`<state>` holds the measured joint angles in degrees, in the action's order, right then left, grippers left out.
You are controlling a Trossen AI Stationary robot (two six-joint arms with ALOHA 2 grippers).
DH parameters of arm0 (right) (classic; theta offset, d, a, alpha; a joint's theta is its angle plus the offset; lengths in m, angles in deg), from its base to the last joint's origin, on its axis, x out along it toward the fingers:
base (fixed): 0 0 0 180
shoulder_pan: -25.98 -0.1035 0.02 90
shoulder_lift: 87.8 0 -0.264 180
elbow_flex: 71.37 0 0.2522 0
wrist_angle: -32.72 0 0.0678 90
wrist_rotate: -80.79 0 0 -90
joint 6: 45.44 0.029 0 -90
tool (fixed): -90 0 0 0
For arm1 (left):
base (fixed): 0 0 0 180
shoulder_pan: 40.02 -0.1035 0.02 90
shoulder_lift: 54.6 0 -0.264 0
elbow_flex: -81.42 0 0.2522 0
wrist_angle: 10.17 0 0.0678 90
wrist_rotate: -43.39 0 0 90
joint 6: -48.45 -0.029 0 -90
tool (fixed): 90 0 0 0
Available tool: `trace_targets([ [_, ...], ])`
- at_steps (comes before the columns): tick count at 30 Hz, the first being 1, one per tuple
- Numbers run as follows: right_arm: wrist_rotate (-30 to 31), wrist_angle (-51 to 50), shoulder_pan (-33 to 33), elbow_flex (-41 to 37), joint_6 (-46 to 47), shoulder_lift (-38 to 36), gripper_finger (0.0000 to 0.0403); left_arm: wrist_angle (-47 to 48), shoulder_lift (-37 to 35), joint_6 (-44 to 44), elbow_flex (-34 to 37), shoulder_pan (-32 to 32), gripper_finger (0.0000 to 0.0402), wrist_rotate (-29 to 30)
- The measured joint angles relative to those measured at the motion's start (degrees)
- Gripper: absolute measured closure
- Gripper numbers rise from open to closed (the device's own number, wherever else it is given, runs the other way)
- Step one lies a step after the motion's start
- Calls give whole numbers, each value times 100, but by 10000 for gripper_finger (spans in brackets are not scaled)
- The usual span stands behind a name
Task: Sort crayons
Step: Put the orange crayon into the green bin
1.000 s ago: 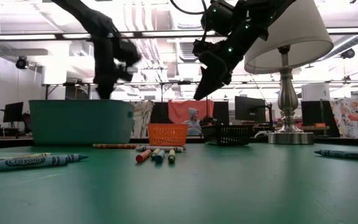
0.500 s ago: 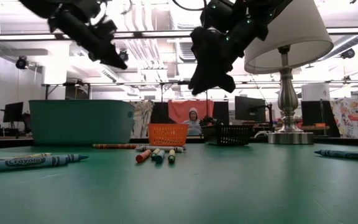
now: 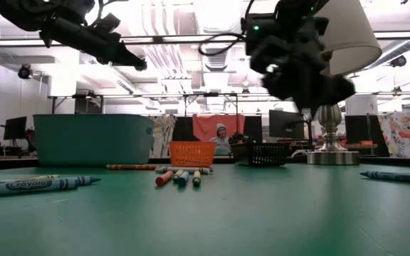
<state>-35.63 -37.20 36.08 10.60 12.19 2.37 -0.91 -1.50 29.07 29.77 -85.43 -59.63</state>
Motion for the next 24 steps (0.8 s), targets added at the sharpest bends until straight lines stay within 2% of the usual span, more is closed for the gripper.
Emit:
trace_targets([
  [5, 297, -1628, -360, 268, 319, -4, 310, 11, 11, 343, 8, 0, 323, -2],
  [8, 779, -1908, -635, 304, 341, -7, 310, 19, 11, 690, 73, 0, 323, -5],
  [17, 1441, -1608, -1329, 143, 144, 7, 310, 94, 2, 1330, 194, 18, 323, -9],
  [19, 1642, -1286, -1409, 95, 142, 7, 310, 86, 2, 1402, 195, 22, 323, -9],
  [24, 1634, -315, -1487, -110, 245, 7, 310, 78, 0, 1517, 195, 24, 323, -9],
])
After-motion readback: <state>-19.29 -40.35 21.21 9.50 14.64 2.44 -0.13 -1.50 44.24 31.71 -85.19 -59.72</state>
